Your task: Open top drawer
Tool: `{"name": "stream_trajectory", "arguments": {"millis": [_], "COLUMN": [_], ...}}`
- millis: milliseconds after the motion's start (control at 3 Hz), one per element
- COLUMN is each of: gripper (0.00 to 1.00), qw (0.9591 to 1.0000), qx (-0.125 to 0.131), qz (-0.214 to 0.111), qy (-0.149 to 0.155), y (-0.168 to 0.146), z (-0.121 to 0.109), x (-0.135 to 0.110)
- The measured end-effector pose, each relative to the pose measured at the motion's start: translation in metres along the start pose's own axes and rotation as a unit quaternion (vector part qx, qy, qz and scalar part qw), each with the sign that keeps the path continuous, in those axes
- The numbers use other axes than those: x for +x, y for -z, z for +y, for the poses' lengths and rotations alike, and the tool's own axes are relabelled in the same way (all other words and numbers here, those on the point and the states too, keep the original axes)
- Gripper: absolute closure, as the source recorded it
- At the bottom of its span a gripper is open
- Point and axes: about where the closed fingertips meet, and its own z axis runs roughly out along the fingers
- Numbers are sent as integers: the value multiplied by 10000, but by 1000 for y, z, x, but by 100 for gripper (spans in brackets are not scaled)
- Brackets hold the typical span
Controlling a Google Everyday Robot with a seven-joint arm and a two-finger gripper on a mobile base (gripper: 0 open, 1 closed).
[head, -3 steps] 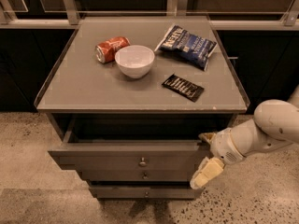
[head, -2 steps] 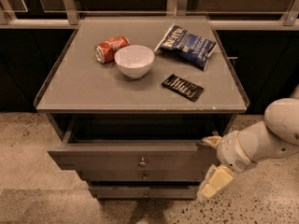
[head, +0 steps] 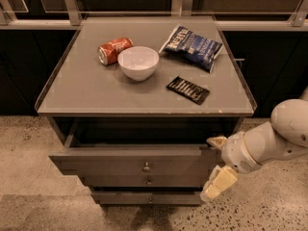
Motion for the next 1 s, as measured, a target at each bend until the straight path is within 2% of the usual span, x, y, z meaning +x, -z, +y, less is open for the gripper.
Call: {"name": "stream_trajectory", "arguments": {"millis": [333, 667, 1000], "gripper": [0, 0, 0], "qw": [9999, 9991, 9989], "qx": [-60, -373, -412], "qz": [-56, -55, -58], "qy": [143, 208, 205], "y": [-13, -41, -45], "z": [-17, -24, -24], "x": [-13, -16, -16]}}
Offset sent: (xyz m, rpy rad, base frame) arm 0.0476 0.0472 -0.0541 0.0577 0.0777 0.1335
